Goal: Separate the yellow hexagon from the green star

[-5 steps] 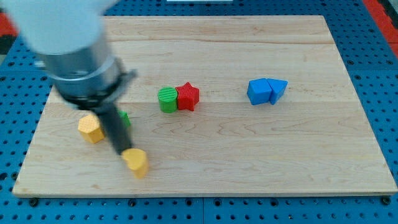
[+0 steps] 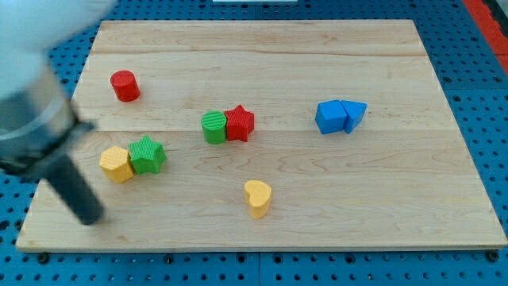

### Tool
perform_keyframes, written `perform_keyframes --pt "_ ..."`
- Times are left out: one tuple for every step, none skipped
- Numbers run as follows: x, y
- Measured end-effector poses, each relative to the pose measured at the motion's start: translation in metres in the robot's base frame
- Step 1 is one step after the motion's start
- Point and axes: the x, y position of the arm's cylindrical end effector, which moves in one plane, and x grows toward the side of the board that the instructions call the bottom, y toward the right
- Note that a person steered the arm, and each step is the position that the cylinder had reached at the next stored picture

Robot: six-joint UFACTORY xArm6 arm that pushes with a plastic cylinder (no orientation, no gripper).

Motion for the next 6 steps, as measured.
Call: perform_keyframes --pt "-0.032 -0.060" --pt "-0.052 -0.069" --pt "-0.084 -0.066" --pt "-0.086 -0.015" --pt "-0.059 0.053" --pt "-0.040 0.071"
